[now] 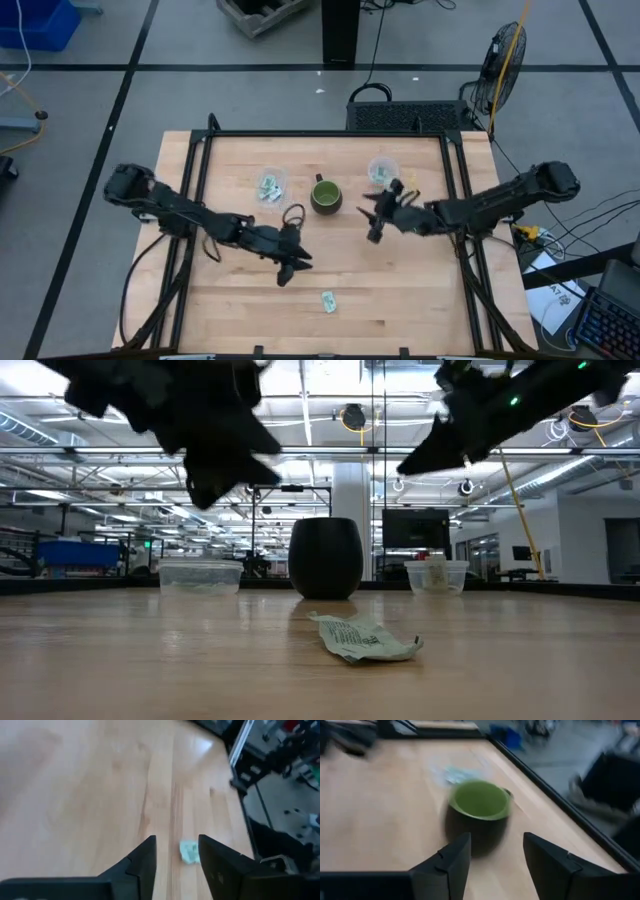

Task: Pick and place items into bin
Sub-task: Put the green stevia packet into the left transparent bin

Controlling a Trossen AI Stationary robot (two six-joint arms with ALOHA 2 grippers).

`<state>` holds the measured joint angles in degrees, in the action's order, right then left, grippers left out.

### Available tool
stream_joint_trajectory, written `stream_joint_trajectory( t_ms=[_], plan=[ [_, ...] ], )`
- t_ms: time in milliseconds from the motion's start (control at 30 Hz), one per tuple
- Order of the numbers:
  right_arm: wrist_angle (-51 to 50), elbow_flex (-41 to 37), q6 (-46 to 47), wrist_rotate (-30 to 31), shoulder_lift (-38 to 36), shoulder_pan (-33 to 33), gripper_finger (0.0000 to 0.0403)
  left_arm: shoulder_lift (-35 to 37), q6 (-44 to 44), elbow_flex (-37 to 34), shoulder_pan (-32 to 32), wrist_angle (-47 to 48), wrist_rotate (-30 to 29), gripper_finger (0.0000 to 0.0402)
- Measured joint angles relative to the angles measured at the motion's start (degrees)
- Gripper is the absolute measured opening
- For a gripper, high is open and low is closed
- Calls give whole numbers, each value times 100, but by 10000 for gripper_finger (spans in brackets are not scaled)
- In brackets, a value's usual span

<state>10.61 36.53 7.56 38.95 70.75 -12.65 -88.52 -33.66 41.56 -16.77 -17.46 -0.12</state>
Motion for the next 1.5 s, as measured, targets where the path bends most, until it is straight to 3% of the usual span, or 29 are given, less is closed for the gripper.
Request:
stream_joint_trajectory(
  t_ms=[233, 500, 667, 967, 1267, 1500],
  plan=[
    [707, 0, -514, 960, 2, -1382, 172, -1070, -894, 36, 10, -871, 748, 216],
    [801, 0, -605, 1828, 2, -2155, 171, -1870, -1438, 578, -203, -948, 1078, 259],
    [801, 0, -542, 1835, 2, -2315, 171, -2362, -1408, 1192, -332, -852, 1332, 262],
    [823, 2, -515, 1980, 131, -2501, 171, -2736, -1264, 2059, -311, 507, 1379, 262],
    [845, 4, -507, 2110, 246, -2576, 171, -2747, -1225, 2180, -296, 801, 1193, 262],
    [861, 4, -521, 2108, 246, -2577, 171, -2756, -1403, 2180, -368, 710, 1494, 260]
  ],
)
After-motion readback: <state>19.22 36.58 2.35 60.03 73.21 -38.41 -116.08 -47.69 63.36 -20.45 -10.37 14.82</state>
